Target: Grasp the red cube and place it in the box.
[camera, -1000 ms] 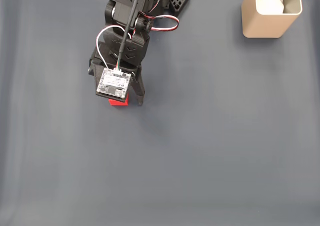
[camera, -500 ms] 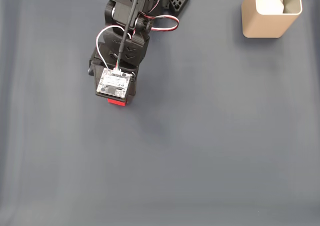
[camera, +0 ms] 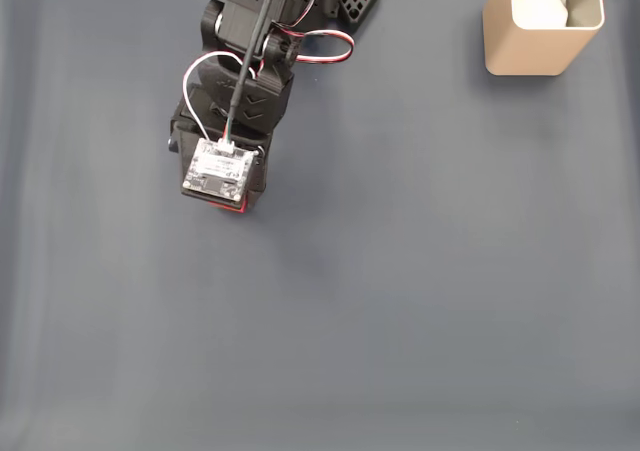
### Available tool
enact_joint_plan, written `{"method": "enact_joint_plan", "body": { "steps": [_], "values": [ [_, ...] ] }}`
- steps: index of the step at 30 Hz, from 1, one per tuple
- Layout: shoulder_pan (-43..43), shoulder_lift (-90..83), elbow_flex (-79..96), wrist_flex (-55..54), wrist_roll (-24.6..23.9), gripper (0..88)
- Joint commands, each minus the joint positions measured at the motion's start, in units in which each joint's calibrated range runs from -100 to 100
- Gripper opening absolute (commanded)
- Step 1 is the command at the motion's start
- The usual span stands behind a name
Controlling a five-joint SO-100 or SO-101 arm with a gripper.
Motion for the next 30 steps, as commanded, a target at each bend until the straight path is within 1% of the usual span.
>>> {"method": "enact_joint_plan", "body": {
  "steps": [1, 16, 22, 30],
  "values": [
    [0.04, -3.36, -6.51, 6.45, -0.73, 0.2],
    [-5.0, -12.28, -24.47, 35.83, -1.32, 0.2],
    [-8.12, -16.08, -28.11, 41.09, -0.98, 0.2],
    [-14.94, -24.31, -28.21, 43.55, -0.63, 0.2]
  ]
}}
